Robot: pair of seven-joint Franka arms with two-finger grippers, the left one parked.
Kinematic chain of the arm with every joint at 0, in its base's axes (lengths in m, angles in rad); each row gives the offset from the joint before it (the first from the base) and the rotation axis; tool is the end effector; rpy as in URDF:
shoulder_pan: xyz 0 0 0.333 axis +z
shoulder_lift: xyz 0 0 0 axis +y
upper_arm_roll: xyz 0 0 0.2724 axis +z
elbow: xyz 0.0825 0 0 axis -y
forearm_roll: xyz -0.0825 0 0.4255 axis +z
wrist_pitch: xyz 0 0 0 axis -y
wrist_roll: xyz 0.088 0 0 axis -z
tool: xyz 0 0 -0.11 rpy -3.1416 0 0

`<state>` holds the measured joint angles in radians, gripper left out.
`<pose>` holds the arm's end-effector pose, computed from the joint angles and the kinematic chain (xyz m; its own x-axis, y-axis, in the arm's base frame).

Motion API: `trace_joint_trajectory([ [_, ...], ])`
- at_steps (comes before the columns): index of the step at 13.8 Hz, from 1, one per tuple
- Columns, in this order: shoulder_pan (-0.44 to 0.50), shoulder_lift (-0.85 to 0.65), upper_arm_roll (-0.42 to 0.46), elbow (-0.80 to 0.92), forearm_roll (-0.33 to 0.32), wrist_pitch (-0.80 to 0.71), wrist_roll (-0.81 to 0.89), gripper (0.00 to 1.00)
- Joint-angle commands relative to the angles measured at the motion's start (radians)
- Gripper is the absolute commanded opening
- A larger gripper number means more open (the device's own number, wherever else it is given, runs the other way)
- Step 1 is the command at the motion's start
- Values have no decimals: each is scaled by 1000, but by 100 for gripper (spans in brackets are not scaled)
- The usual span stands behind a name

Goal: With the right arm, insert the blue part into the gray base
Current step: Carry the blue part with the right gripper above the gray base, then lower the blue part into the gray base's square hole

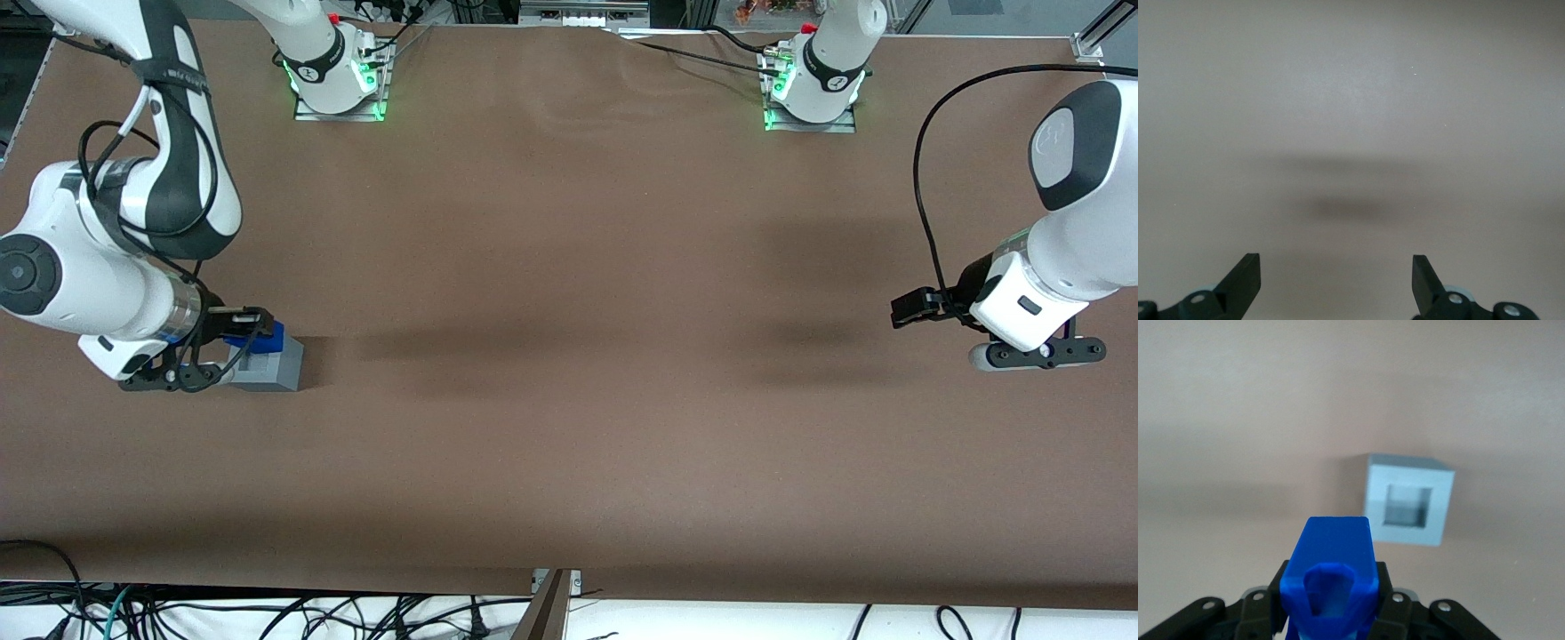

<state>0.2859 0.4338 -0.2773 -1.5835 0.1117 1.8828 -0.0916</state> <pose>0.6810 0.0304 0.3248 0.9901 0.0765 -0.1173 0.0774 -0.9970 0.0031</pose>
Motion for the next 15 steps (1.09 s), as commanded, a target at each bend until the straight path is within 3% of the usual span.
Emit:
trace_joint_trajectory([
  [1, -30, 45, -2, 4, 0, 70, -31, 8],
  [4, -37, 77, -2, -7, -7, 114, -31, 8],
  [6, -37, 74, -2, -29, -46, 116, -33, 8],
  [15, -36, 48, -6, -113, -49, 153, -40, 7],
])
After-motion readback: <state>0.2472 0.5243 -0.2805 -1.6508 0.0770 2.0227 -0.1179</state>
